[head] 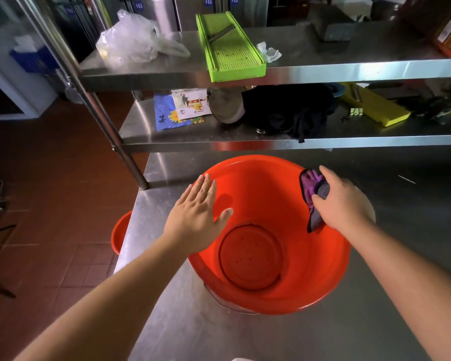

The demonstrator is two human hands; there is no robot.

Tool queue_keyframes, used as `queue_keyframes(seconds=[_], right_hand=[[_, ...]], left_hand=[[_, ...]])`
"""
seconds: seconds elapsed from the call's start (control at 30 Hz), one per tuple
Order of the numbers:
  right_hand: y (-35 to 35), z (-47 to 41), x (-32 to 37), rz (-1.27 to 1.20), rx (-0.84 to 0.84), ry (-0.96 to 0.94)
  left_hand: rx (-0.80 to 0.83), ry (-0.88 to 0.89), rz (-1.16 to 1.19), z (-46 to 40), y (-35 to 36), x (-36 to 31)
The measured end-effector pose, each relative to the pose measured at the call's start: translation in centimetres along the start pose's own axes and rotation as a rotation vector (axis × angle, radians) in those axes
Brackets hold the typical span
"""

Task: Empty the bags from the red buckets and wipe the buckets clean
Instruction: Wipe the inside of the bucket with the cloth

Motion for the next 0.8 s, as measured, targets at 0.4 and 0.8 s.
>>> queue_keyframes(seconds=[0.4,0.8], right_hand=[[-2.4,9.6,-3.7,-0.027,0.040,0.238],[0.0,0.6,-1.0,0.071,0.049,0.147]], left_hand=[[-0.002,0.034,-0.022,0.0,0.1,-0.5],[-0.007,-0.225,0.007,3.1,-1.7,-1.7]])
Point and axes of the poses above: each hand's wrist, its own z-axis away from the middle knuckle, its own y-axis out of the palm, x = y × z, the point moved 9 cm from there along -z, towards the middle knuckle, and after that the axes turned 15 degrees about -x, right-handed, at the moved point
